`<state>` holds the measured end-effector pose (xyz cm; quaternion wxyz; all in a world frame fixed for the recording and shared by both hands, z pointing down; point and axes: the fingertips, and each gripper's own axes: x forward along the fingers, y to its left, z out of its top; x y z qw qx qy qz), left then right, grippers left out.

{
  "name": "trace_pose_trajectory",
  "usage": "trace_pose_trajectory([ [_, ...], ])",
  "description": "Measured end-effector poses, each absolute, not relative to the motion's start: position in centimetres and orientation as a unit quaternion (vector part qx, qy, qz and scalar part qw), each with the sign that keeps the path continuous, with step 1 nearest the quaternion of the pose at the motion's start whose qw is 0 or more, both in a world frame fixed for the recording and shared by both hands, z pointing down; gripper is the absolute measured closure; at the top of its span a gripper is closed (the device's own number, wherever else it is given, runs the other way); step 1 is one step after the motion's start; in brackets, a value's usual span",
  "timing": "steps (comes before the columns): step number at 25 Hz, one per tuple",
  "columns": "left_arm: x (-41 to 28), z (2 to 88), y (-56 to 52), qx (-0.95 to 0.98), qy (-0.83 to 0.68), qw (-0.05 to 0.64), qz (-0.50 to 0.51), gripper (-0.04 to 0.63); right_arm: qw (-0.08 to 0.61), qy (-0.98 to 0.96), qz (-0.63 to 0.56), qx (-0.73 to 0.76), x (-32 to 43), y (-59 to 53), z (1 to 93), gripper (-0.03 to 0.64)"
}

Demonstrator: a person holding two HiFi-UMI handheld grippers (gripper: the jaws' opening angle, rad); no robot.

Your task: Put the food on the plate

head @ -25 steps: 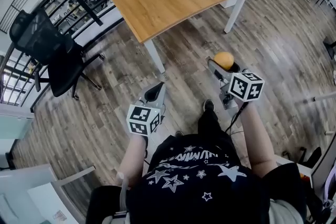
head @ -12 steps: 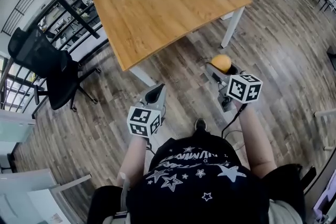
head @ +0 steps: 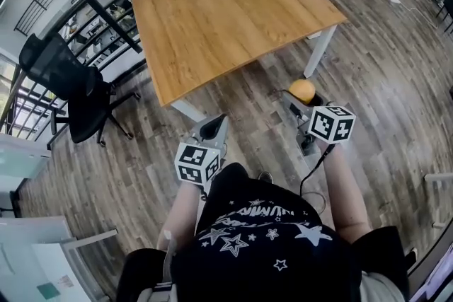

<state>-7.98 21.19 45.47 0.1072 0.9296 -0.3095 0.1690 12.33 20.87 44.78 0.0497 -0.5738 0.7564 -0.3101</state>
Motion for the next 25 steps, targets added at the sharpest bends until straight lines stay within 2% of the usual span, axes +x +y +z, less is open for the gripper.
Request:
trace_pose_trajectory([
  [12, -4.8, 47.3, 11.8, 0.927, -0.312, 0.131, 0.164, 0.594, 0.039, 0.741, -0.331, -0.583, 16.4, 14.1, 47.0, 0.279],
  [25, -3.0, 46.6, -8.2, 0.926, -0.316, 0.139, 0.152, 0.594, 0.016, 0.721, -0.347, -0.6, 19.2, -4.6, 47.3, 0.279],
])
